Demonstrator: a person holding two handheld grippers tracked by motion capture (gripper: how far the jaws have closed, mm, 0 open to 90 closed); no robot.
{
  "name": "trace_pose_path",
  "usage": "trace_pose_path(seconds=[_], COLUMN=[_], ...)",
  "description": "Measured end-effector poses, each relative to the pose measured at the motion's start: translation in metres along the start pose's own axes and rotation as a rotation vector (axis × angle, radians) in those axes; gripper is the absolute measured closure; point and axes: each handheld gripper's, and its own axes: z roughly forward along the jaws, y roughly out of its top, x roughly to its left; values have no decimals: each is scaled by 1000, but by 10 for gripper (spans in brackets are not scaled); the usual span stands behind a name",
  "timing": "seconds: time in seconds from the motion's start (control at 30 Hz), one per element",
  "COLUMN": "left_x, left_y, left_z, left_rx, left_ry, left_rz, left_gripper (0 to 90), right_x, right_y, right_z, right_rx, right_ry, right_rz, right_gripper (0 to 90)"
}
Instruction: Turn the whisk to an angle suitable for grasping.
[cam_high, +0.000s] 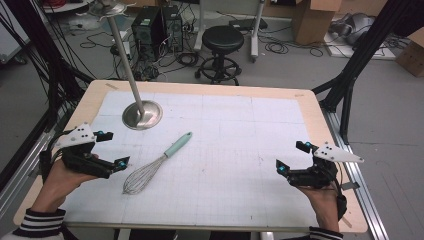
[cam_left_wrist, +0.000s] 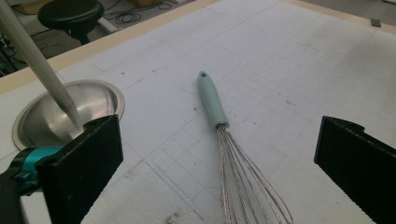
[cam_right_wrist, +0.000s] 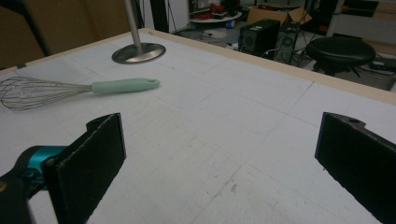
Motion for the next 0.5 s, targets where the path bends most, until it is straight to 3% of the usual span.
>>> trace_pose_path(seconds=[0.5], left_x=[-4], left_y=[32], left_z=[24], left_rx=[101], left_ry=[-32], left_rz=[41], left_gripper=[17], right_x=[1], right_y=[2], right_z=[-2], right_rx=[-9], right_ry=[1], right_rz=[-5], right_gripper=[7])
